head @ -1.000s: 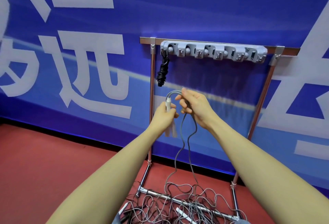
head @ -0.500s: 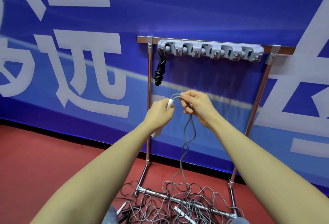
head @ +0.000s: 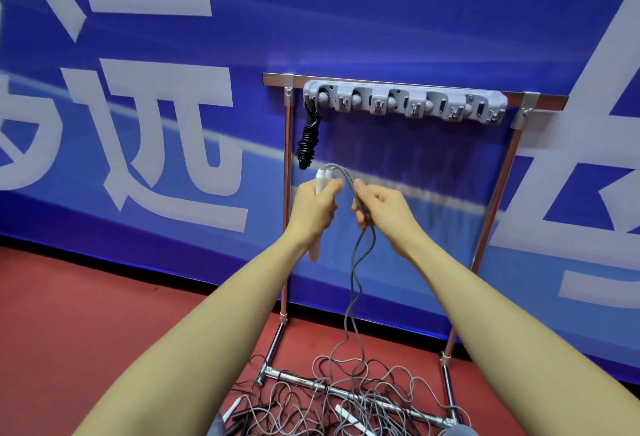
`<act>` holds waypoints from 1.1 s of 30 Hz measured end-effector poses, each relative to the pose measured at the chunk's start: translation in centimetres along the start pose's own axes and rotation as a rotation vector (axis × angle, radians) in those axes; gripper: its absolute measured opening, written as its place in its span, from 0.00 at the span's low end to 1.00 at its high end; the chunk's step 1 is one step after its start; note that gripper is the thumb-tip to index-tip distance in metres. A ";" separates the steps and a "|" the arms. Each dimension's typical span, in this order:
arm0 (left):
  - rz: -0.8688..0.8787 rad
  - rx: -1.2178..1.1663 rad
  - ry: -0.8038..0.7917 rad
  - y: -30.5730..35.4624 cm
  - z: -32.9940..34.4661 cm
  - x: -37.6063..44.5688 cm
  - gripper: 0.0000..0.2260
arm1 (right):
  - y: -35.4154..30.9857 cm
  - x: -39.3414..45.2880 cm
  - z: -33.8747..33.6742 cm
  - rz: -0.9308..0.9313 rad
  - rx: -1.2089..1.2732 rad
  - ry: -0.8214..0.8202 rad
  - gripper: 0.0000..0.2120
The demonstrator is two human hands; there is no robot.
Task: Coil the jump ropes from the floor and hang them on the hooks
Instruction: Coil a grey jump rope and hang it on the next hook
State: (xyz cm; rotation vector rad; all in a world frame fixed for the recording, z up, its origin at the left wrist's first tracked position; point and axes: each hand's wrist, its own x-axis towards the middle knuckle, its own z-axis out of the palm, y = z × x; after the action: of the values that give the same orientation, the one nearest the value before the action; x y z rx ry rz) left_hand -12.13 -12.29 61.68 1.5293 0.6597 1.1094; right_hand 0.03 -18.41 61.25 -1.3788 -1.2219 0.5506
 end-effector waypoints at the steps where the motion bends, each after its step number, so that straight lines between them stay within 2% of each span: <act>1: 0.007 0.002 0.036 0.1 0.1 0.1 0.20 | 0.3 -0.2 0.1 0.022 -0.029 -0.010 0.22; 4: 0.019 -0.002 0.202 0.2 0.6 0.4 0.23 | 0.8 -0.7 0.6 0.143 -0.089 -0.037 0.26; 9: 0.009 -0.067 0.351 0.4 1.8 0.5 0.12 | 0.9 -0.9 2.2 0.360 -0.052 0.084 0.25; 12: -0.073 -0.161 0.358 0.6 2.4 0.4 0.07 | 1.2 -0.7 2.8 0.353 -0.209 0.166 0.25; 16: -0.139 -0.368 0.335 0.8 3.0 0.6 0.14 | 1.4 -0.5 3.3 0.315 -0.338 0.250 0.28; 18: -0.162 -0.479 0.314 0.9 3.3 0.5 0.14 | 1.4 -0.5 3.3 0.302 -0.383 0.282 0.28; 22: -0.223 -0.681 0.311 0.9 3.3 0.6 0.15 | 1.5 -0.7 3.1 0.262 -0.518 0.274 0.30; 28: -0.284 -0.948 0.238 -0.2 2.7 0.7 0.24 | 1.8 -0.6 2.8 0.270 -0.596 0.265 0.31; 31: -0.293 -1.026 0.219 -0.5 2.4 0.6 0.23 | 1.4 -0.5 2.4 0.272 -0.576 0.304 0.29; 33: -0.304 -1.016 0.230 -0.9 2.3 0.6 0.18 | 1.3 -0.5 2.1 0.278 -0.581 0.321 0.26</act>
State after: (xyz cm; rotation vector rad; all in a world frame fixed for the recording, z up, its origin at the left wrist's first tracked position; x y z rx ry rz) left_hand -9.65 -12.53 61.08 0.4246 0.3504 1.1241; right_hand -1.51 -17.69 59.45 -2.0591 -0.9650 0.1435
